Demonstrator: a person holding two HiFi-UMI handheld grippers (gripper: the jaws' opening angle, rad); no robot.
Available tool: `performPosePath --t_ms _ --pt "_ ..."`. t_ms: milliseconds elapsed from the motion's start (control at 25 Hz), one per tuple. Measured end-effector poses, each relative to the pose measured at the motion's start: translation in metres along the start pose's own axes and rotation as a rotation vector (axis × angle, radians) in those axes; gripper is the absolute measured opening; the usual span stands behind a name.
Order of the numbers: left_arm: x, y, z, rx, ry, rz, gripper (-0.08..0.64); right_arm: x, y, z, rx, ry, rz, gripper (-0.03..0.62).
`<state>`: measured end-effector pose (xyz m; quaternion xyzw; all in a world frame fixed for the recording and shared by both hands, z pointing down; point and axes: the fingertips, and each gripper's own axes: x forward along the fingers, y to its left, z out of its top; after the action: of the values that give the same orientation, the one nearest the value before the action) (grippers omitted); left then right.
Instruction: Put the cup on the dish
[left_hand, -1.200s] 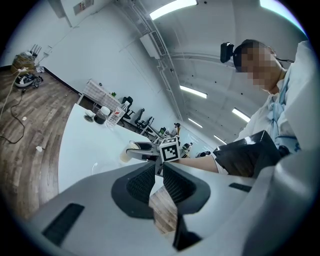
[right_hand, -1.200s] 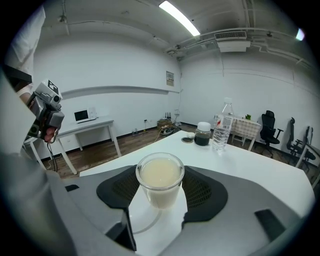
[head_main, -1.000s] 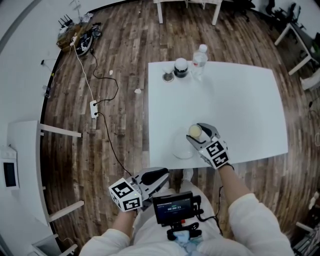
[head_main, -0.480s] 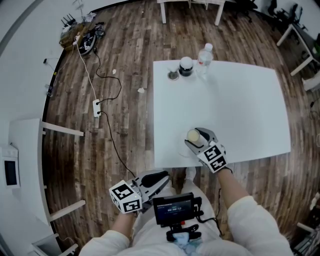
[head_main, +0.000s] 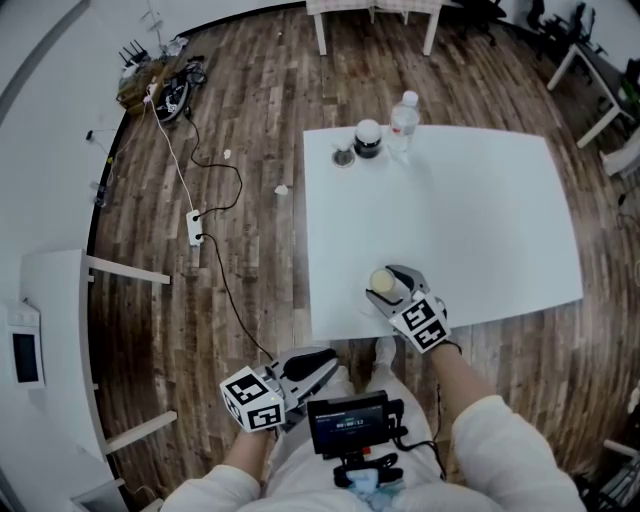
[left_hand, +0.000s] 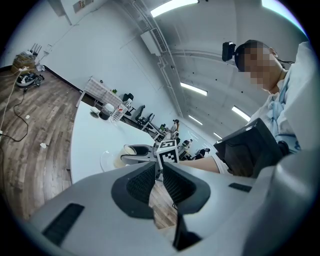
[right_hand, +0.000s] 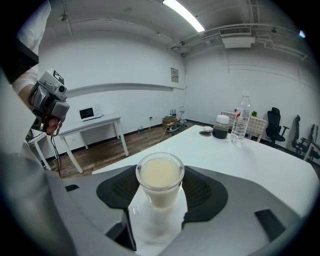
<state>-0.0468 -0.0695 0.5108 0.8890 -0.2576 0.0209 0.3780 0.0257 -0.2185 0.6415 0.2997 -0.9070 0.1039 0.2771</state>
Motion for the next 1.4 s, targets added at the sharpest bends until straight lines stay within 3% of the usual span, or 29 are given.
performPosePath --t_ms 840,1400 --pt "0.002 -0.003 -0.002 0.006 0.015 -0.01 0.04 0.006 0.002 -0.011 0.012 0.003 -0.018 0.282" --pt "0.007 -0.004 0.001 0.008 0.015 -0.023 0.04 0.006 0.007 -0.012 -0.005 -0.007 0.014 0.296"
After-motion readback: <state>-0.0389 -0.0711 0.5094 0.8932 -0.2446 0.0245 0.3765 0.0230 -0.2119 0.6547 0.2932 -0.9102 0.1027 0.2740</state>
